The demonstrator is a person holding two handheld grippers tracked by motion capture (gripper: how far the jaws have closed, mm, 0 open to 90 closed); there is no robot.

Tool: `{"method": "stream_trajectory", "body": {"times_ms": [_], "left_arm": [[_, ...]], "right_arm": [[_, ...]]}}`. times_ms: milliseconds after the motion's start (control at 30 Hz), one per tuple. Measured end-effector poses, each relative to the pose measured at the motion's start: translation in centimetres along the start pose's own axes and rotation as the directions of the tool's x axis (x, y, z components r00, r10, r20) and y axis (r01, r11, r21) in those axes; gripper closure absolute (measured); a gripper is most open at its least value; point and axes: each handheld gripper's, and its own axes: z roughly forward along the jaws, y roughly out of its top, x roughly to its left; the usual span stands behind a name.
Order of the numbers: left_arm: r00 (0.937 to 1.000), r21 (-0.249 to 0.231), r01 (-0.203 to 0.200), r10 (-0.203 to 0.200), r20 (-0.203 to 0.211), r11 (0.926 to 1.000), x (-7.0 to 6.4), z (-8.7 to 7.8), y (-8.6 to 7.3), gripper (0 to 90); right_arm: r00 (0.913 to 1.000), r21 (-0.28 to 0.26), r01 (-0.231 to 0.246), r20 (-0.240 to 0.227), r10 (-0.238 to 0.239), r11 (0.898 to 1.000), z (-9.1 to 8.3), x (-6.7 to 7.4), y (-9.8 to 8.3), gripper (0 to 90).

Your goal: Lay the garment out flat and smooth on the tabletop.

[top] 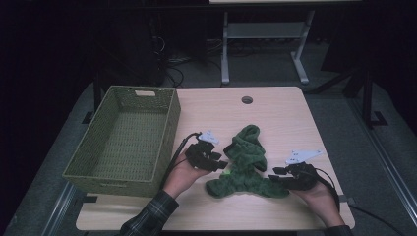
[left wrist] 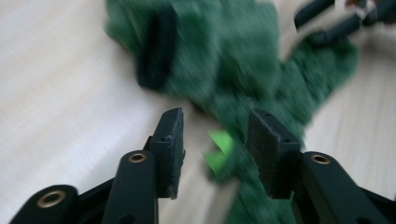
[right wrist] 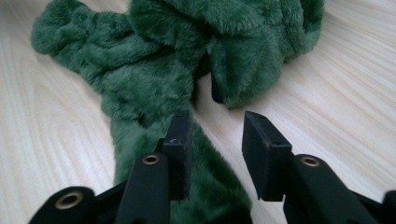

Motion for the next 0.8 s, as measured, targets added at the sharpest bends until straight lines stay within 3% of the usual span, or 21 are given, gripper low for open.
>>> {"method": "stream_trajectory", "body": {"times_ms": [100,433,467,500,533,700,800], "left_arm": [[0.9998,-0.005,-0.014,0.014,-0.017,0.9999,0.8,0.6,1.2,53.9],[0.9999,-0.003,-0.001,0.001,0.010,1.0000,2.0,3.4,2.9,54.9],[0.9997,0.004,-0.009,0.009,0.025,1.0000,2.0,3.7,2.9,70.7],[0.9996,0.001,-0.009,0.009,0.027,1.0000,2.0,3.7,2.8,78.9],[0.9995,0.002,-0.008,0.008,0.031,1.0000,2.0,3.6,2.7,81.6],[0.9998,-0.027,0.018,-0.018,0.012,0.9995,2.2,2.3,2.0,82.8],[0.9991,-0.030,0.043,-0.043,-0.004,0.9986,2.5,1.4,0.7,82.7]], "right_arm": [[0.9999,0.004,-0.013,-0.004,0.014,1.000,0.5,-0.4,0.2,58.7],[0.9978,0.005,-0.064,-0.012,0.064,0.998,1.1,-1.0,0.2,53.3],[0.9978,0.012,-0.064,-0.016,0.064,0.998,1.4,-1.0,0.2,52.6],[0.9977,0.017,-0.066,-0.016,0.066,0.998,1.5,-1.0,0.2,52.1],[0.9977,0.022,-0.066,-0.015,0.066,0.998,1.6,-1.0,0.2,51.9],[0.9975,0.021,-0.068,-0.017,0.069,0.997,2.2,-0.9,0.4,51.2],[0.9976,0.020,-0.067,-0.016,0.067,0.998,2.8,-0.9,0.9,51.2]]}}
